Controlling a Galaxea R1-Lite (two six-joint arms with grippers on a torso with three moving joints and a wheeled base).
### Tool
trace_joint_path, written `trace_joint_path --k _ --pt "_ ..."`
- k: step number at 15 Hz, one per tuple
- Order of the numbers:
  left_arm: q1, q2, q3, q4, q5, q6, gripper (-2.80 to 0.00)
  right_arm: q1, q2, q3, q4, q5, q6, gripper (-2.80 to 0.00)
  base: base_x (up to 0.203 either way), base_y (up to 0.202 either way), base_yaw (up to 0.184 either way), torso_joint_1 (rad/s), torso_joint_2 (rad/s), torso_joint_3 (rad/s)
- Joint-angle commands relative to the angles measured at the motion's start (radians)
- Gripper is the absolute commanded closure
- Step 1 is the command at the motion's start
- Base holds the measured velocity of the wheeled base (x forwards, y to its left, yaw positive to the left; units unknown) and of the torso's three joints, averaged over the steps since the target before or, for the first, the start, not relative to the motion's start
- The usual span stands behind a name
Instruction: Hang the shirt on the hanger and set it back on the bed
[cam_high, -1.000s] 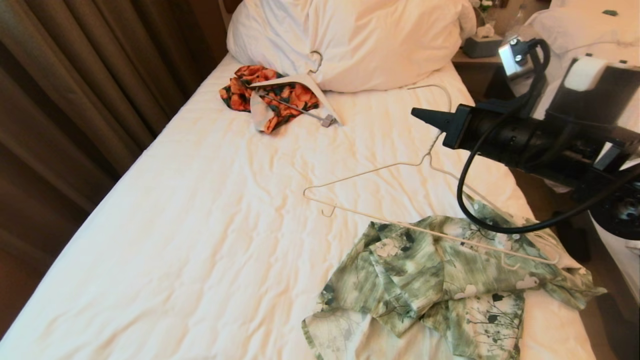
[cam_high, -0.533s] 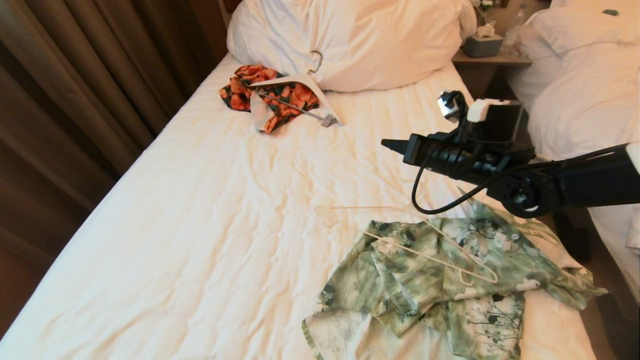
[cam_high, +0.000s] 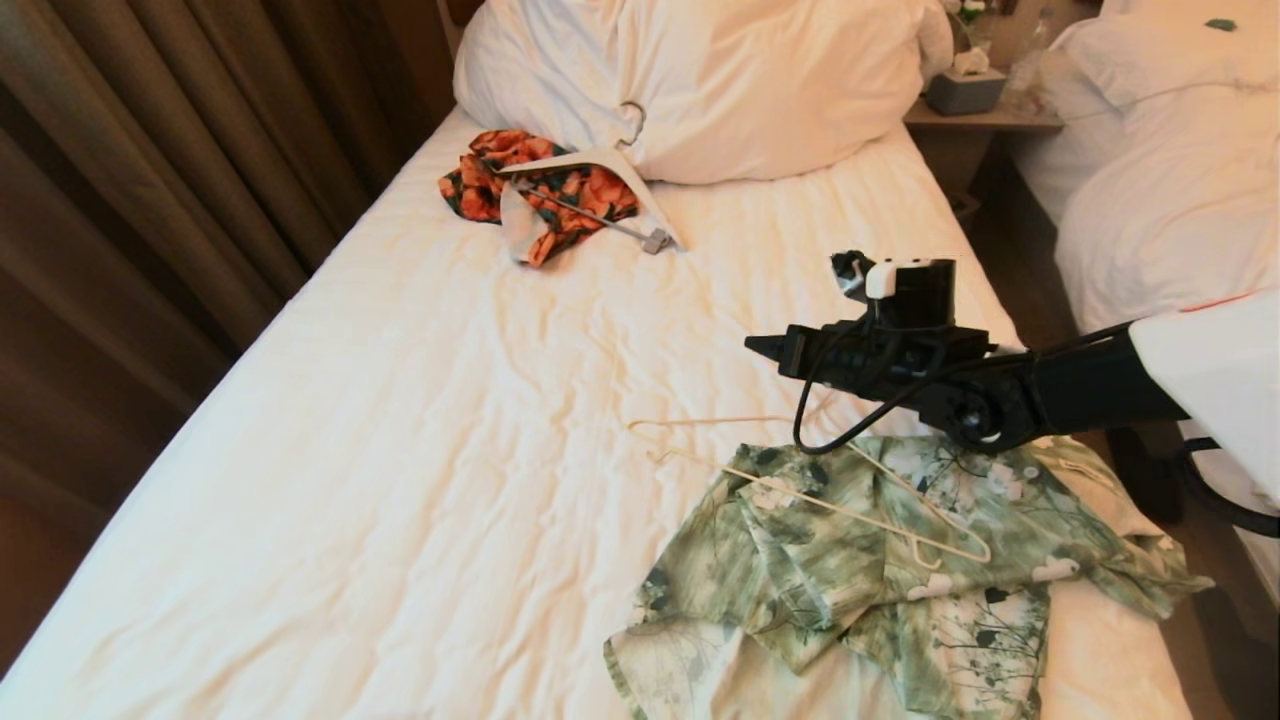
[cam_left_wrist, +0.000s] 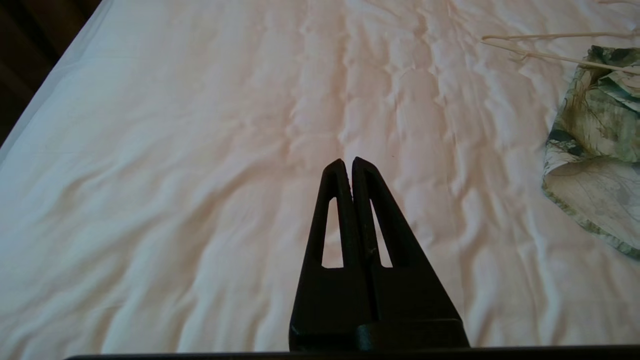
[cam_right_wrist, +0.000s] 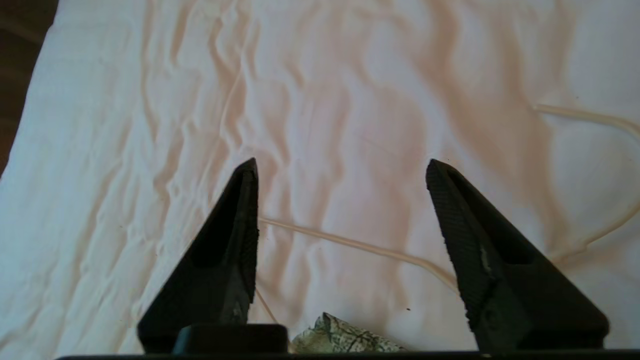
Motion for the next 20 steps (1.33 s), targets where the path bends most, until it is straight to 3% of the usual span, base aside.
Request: trace_joint_path --k 1,4,8,12,20 --pt "0.000 0.001 0.001 0.000 0.001 -0.001 0.00 0.008 -0.001 0.005 0.005 -0.012 0.002 0.00 0.000 0.000 0.000 0.000 0.00 0.000" --pt "0.000 0.001 0.001 0.000 0.000 -0.001 0.00 0.031 -0.030 0.019 0.072 -0.073 0.000 0.00 0.000 0.000 0.000 0.000 0.00 0.000" --pt "0.000 0.001 0.001 0.000 0.000 -0.001 0.00 0.044 -0.131 0.183 0.075 -0.147 -0.002 0.00 0.000 0.000 0.000 0.000 0.00 0.000" --pt "0.000 0.001 0.000 0.000 0.000 -0.002 0.00 -0.001 -0.292 0.372 0.070 -0.301 -0.099 0.00 0.000 0.000 0.000 0.000 0.00 0.000" --pt "0.000 0.001 0.001 0.000 0.000 -0.001 0.00 -0.057 -0.817 0.719 0.069 -0.412 -0.124 0.00 0.000 0.000 0.000 0.000 0.00 0.000"
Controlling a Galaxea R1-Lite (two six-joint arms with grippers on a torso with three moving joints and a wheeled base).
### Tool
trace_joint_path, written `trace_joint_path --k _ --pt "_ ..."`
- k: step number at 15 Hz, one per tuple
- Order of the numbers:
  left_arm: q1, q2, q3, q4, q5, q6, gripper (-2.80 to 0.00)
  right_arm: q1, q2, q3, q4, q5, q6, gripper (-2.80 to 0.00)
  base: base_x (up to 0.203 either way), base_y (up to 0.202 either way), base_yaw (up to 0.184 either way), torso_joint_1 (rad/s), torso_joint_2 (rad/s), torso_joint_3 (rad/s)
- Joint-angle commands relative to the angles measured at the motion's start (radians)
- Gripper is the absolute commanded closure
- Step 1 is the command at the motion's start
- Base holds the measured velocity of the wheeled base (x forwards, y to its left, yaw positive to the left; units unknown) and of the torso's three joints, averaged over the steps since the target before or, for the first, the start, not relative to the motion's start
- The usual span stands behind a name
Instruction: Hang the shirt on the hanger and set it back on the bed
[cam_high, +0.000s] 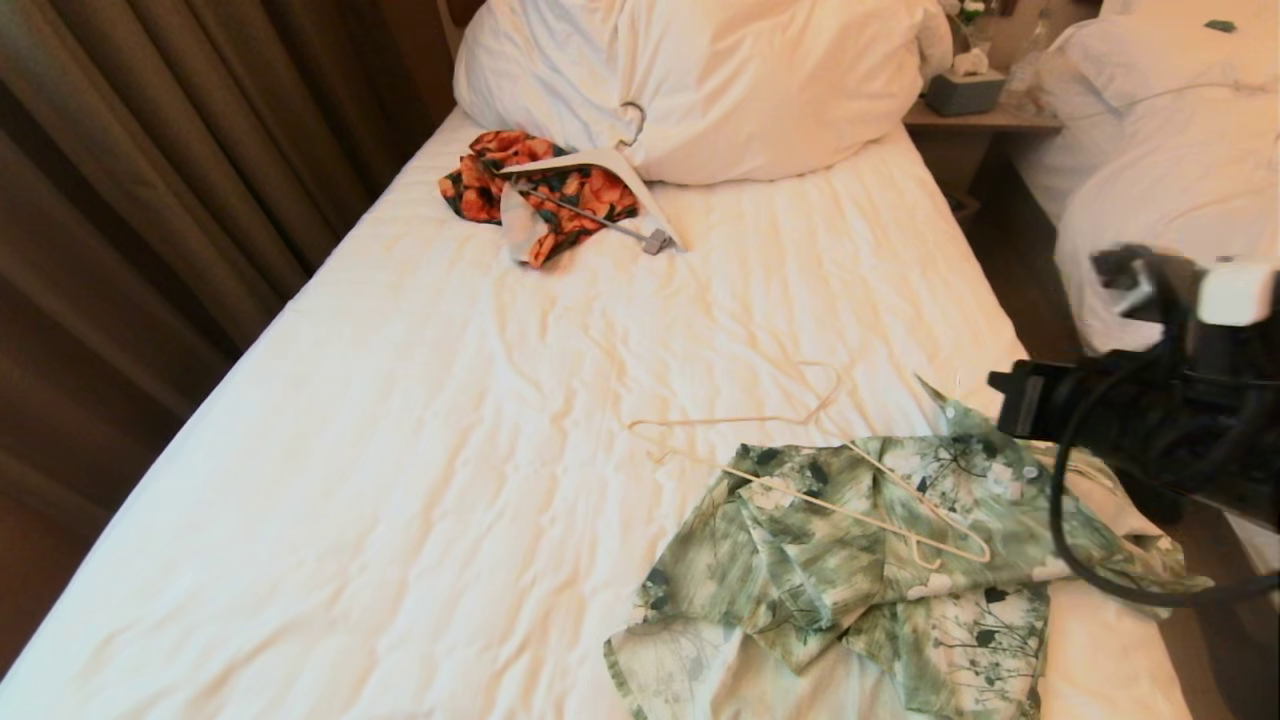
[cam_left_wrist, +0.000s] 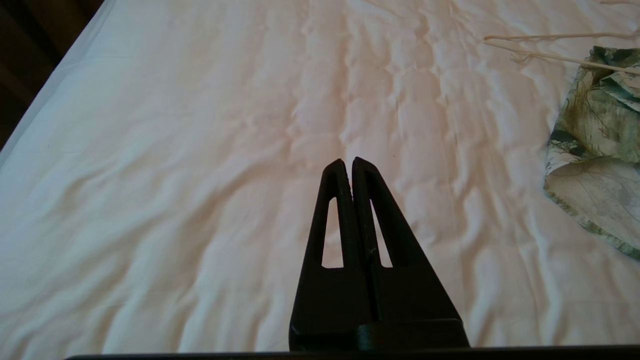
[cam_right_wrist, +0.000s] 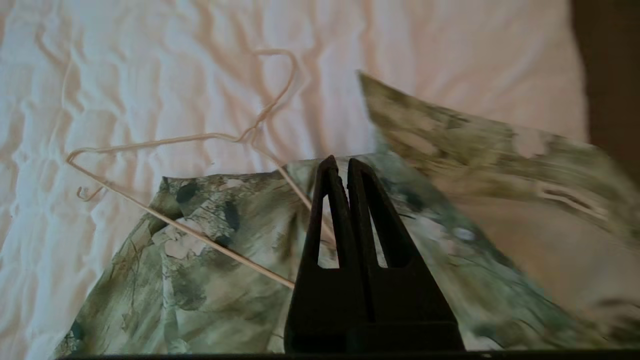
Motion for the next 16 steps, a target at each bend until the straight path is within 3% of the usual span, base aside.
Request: trace_joint_path --k 1,6,10,16 --pt "0.000 0.001 0.001 -0.001 0.000 0.000 0.00 -0.033 -0.181 0.074 -0.002 -0.007 0.001 0.00 0.000 0.000 0.000 0.000 0.00 0.000" --pt "0.000 0.001 0.000 -0.001 -0.001 0.000 0.00 -0.139 -0.496 0.289 -0.001 -0.013 -0.027 0.00 0.000 0.000 0.000 0.000 0.00 0.000" --pt "0.000 0.001 0.000 -0.001 -0.001 -0.001 0.00 -0.193 -0.768 0.386 0.027 -0.015 -0.033 0.00 0.000 0.000 0.000 0.000 0.00 0.000" --pt "0.000 0.001 0.000 -0.001 -0.001 0.000 0.00 -0.298 -1.153 0.452 0.274 -0.010 -0.092 0.00 0.000 0.000 0.000 0.000 0.00 0.000"
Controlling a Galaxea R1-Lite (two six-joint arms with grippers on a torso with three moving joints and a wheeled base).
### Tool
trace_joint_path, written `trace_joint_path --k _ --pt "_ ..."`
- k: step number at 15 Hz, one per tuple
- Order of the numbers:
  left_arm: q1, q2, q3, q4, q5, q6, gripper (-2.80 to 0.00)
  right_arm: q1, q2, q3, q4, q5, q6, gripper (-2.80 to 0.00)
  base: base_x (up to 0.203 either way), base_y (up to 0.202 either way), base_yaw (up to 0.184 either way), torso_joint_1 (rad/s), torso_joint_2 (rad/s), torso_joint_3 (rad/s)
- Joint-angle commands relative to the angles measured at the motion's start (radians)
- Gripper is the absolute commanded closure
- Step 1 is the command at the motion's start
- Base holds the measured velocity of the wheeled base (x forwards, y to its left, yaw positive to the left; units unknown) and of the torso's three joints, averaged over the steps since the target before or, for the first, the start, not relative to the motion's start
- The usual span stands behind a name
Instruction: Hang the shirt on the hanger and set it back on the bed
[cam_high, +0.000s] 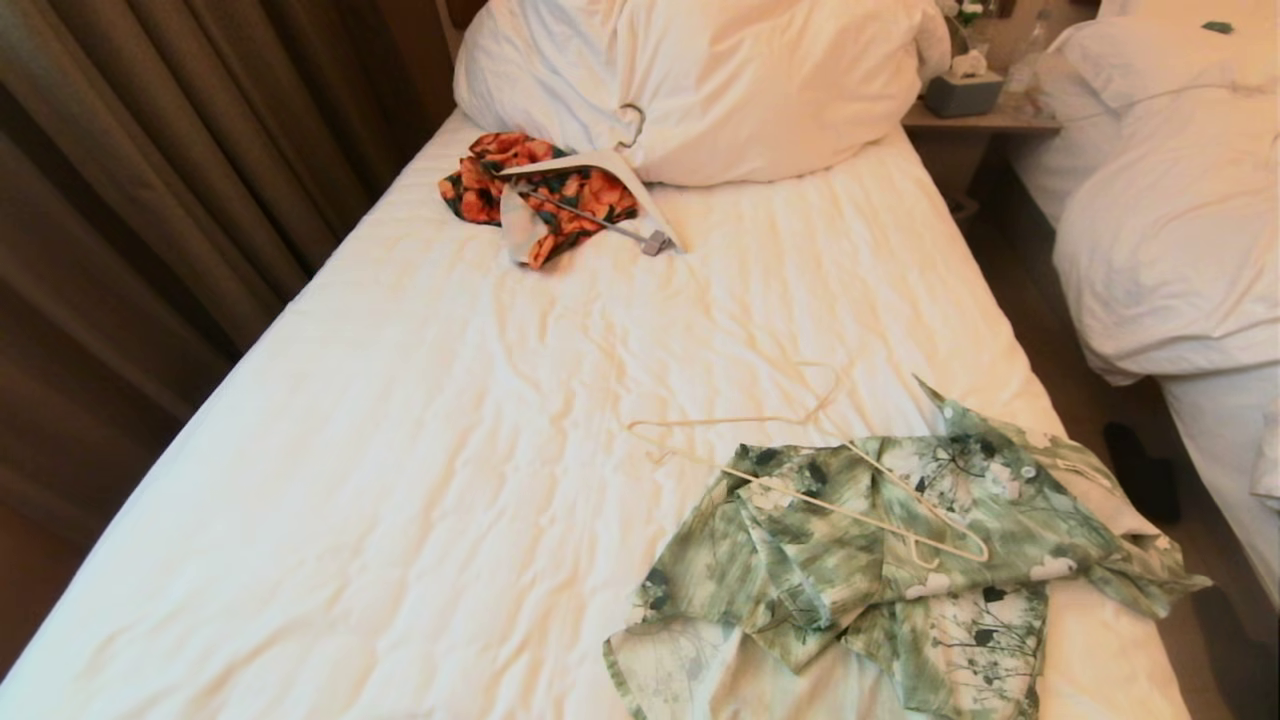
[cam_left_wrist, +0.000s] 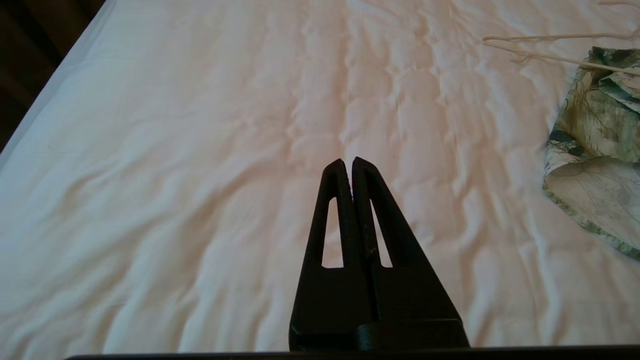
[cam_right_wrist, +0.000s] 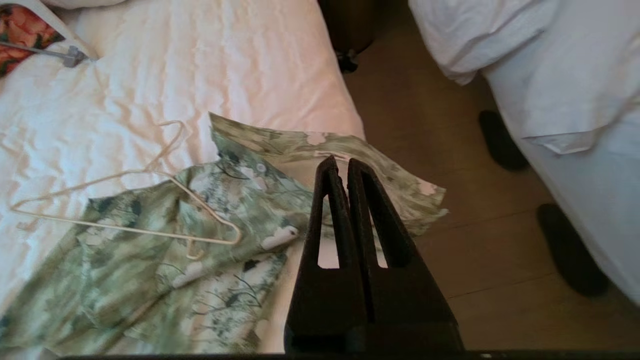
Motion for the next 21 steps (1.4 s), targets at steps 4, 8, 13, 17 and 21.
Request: trace_joint_path --k 4,8,13,17,21 --pt "0.000 0.001 0.000 0.000 -0.001 0.000 0.00 -0.038 -0.286 0.086 0.115 0.062 -0.041 0.00 0.000 0.000 0.000 0.000 0.00 0.000" --pt "0.000 0.001 0.000 0.000 -0.001 -0.002 0.00 -0.049 -0.425 0.184 0.242 0.265 -0.055 0.00 0.000 0.000 0.000 0.000 0.00 0.000" --pt "0.000 0.001 0.001 0.000 -0.001 -0.002 0.00 -0.050 -0.423 0.388 0.075 0.284 -0.156 0.00 0.000 0.000 0.000 0.000 0.00 0.000" --pt "0.000 0.001 0.000 0.000 0.001 -0.002 0.00 -0.050 -0.423 0.384 0.113 0.286 -0.188 0.00 0.000 0.000 0.000 0.000 0.00 0.000" --pt "0.000 0.001 0.000 0.000 0.000 -0.002 0.00 -0.050 -0.422 0.384 0.111 0.281 -0.128 0.00 0.000 0.000 0.000 0.000 0.00 0.000"
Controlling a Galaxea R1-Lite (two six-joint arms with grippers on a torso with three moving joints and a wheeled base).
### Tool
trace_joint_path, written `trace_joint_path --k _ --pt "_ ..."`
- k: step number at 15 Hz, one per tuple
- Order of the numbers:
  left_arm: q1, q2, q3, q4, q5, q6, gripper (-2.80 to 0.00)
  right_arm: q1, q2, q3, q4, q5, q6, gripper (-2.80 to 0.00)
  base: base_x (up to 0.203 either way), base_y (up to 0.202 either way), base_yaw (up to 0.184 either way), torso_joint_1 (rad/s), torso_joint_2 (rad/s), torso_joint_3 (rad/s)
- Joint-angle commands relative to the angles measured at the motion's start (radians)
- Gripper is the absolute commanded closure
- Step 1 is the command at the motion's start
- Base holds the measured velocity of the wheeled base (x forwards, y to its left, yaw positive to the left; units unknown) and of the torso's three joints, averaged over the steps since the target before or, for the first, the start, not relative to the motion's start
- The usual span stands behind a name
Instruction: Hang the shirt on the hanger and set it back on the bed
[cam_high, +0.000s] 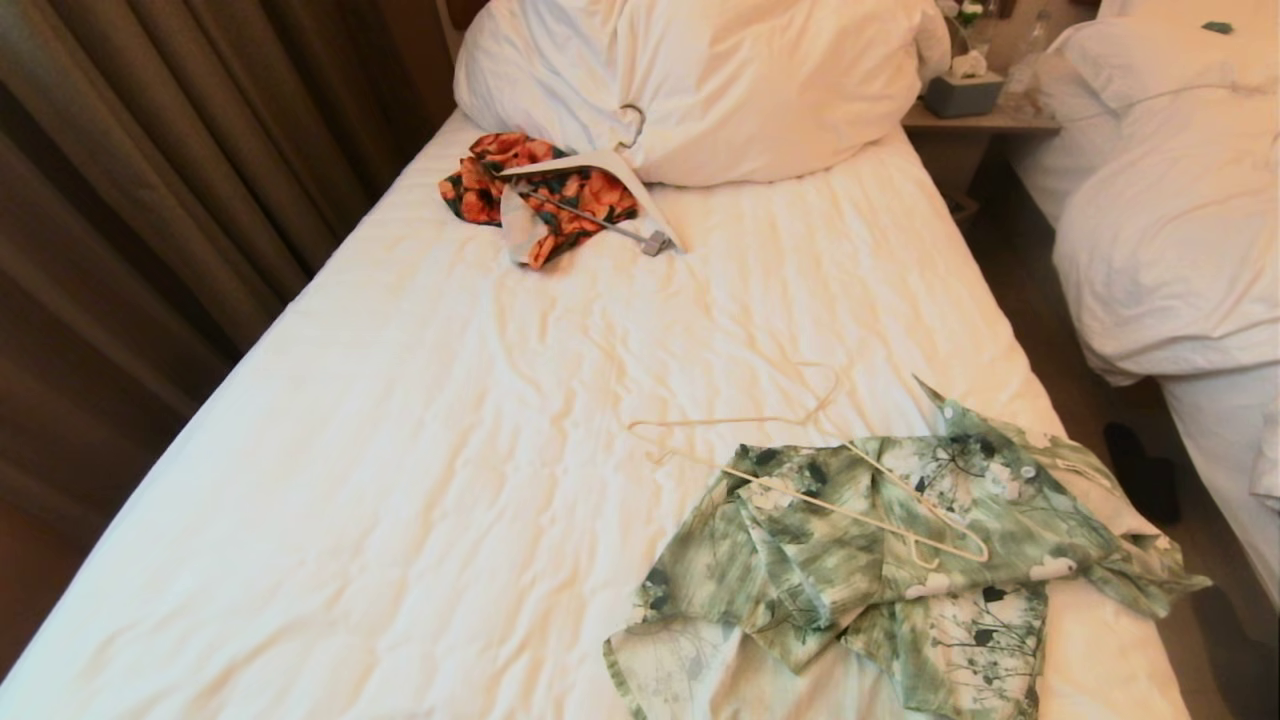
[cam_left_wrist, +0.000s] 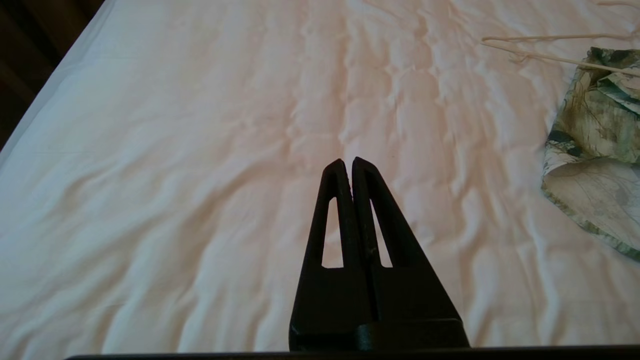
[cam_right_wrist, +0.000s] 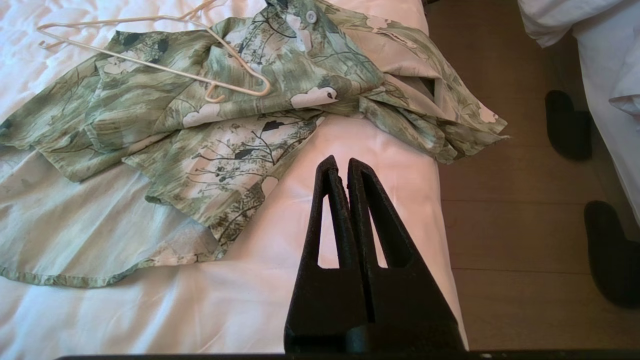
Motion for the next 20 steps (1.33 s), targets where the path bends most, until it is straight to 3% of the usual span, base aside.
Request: trace_joint_path --k 1,20 --pt "0.000 0.001 0.000 0.000 0.000 0.000 0.00 0.000 0.003 0.002 -0.001 0.000 0.001 0.00 0.000 0.000 0.000 0.000 0.00 0.000" --pt "0.000 0.001 0.000 0.000 0.000 0.000 0.00 0.000 0.003 0.002 -0.002 -0.004 0.005 0.00 0.000 0.000 0.000 0.000 0.00 0.000"
